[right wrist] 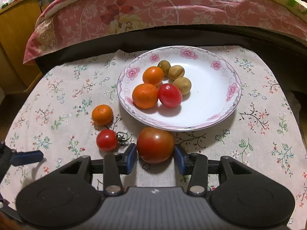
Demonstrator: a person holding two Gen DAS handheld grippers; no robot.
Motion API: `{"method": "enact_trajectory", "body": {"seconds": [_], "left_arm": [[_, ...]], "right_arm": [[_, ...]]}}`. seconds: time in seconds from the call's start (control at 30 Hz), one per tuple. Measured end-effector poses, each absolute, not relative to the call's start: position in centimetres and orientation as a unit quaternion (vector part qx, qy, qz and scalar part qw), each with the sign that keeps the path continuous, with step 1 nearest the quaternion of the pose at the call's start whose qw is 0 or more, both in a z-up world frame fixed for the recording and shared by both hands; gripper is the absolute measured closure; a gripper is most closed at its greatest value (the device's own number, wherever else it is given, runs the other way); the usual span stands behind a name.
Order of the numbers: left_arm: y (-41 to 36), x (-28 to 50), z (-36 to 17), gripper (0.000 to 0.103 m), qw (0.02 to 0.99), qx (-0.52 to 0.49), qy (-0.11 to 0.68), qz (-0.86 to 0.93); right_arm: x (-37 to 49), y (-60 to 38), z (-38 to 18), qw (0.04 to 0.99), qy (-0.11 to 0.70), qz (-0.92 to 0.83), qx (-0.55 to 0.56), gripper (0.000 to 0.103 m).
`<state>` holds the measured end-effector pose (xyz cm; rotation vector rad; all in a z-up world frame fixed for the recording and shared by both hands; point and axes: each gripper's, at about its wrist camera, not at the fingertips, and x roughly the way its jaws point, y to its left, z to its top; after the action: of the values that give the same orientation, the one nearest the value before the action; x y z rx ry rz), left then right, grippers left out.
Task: Organize fruits
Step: 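Grasp the large red tomato with the right tool while the left tool grasps a cherry tomato, then lower both tomatoes into the plate and open both tools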
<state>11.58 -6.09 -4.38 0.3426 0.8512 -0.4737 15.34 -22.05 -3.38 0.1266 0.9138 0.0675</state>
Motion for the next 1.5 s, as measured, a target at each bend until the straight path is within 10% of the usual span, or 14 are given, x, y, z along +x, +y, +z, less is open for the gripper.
{"method": "enact_trajectory", "body": {"seconds": [0.23, 0.37, 0.57, 1.5], "left_arm": [[-6.9, 11.1, -3.9, 0.006, 0.881, 0.168, 0.364, -0.251], [-7.2, 12.0, -4.5, 0.048, 0.873, 0.162, 0.374, -0.268], [-6.4, 12.8, -4.9, 0.067, 0.868, 0.131, 0.399, -0.264], [-10.2, 19.9, -1.8, 0.067, 0.892, 0.077, 0.362, -0.261]], "right_arm": [[15.5, -21.6, -3.4, 0.897, 0.438, 0.036, 0.059, 0.049], [15.4, -22.0, -3.2, 0.894, 0.442, 0.038, 0.068, 0.055], [14.5, -22.2, -2.2, 0.897, 0.432, 0.055, 0.073, 0.055], [16.4, -26.5, -0.7, 0.913, 0.4, 0.011, 0.074, 0.055]]}}
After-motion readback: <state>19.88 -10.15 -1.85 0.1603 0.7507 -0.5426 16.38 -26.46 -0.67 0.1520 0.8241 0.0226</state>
